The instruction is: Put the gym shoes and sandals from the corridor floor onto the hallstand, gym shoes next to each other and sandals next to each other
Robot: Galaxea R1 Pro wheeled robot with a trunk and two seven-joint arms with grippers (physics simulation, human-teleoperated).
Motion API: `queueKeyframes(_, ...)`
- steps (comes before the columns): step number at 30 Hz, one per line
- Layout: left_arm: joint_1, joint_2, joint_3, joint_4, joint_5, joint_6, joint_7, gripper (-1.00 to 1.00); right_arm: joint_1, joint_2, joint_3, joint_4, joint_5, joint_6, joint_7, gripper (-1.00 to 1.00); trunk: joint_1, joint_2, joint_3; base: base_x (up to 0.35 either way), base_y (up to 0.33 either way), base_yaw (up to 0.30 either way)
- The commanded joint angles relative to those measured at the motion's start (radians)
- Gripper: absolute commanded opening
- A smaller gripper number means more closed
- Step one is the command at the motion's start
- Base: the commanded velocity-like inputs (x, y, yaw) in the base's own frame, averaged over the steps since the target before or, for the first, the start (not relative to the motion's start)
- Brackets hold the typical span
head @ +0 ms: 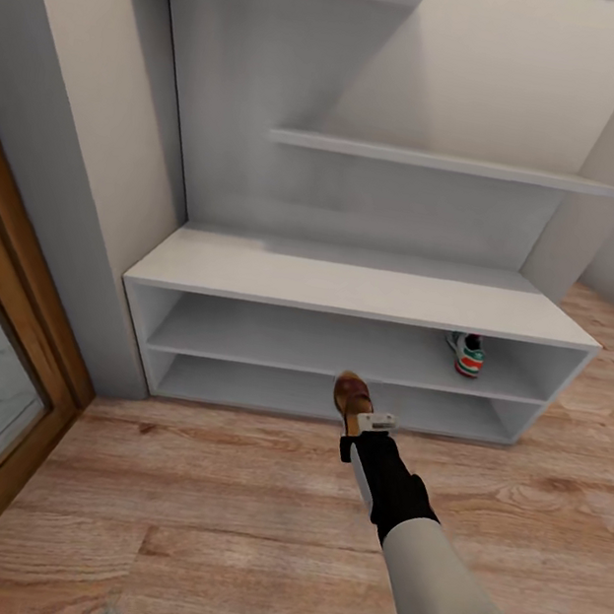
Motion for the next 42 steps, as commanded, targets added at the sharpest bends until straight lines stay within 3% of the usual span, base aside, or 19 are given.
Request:
queueKeyframes(1,-0.001,-0.001,0.008,-0.001,-0.010,-0.005,-0.005,1.00,-0.001,0.000,0.002,-0.001,0.008,0.007,-0.001,-1.00,0.000,-0.001,-0.006,0.000,0.000,0.000)
queueKeyframes(15,0.001,0.001,0.009,0.000,-0.012,-0.005,-0.004,1.00,0.000,0.000,0.002,0.001,0.008,0.007,-0.001,-1.00,0.006,-0.004,-0.083,0.000,0.000,0.000)
queueKeyframes(25,0.001,0.002,0.011,0.001,-0.013,0.000,0.001,1.00,0.001,0.000,0.003,0.003,0.007,0.005,0.000,-1.00,0.006,-0.004,-0.085,0.000,0.000,0.012)
queueKeyframes(42,0.001,0.000,0.015,0.002,-0.004,0.002,0.005,1.00,0.001,0.000,0.003,-0.004,0.008,0.004,-0.001,-1.00,0.006,-0.004,-0.091,0.000,0.000,0.212)
